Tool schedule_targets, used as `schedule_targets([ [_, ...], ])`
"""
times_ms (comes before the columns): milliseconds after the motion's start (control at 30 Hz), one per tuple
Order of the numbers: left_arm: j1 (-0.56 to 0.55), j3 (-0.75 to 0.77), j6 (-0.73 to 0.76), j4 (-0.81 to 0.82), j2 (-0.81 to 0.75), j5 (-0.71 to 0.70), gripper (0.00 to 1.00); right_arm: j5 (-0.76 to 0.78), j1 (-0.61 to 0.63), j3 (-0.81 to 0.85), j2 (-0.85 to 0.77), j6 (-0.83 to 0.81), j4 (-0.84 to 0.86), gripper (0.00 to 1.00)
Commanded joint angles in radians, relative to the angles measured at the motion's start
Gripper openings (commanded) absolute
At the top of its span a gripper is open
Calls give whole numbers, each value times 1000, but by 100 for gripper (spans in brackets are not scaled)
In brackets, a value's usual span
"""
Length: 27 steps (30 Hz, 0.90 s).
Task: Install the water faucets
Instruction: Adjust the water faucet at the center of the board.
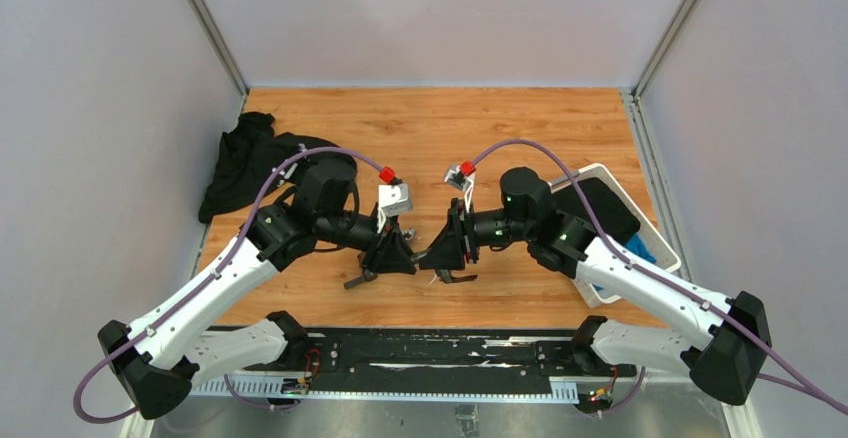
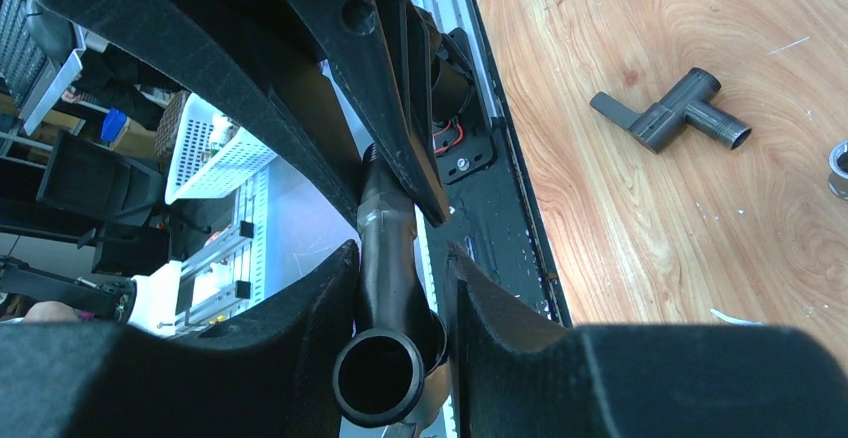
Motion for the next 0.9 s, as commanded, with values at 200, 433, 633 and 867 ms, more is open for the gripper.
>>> schedule_targets([
  [200,5,31,10,3,-9,-2,0,-14,13,-37,-17,21,39,40],
  [433,4,30,0,14,-2,14,0,7,13,-45,-23,36,63,0],
  [633,3,31,8,6,-8,21,0,-13,13,-53,-29,60,122,3],
  [867,4,28,11,2,-9,27,0,-37,13,-51,-23,71,140,29],
])
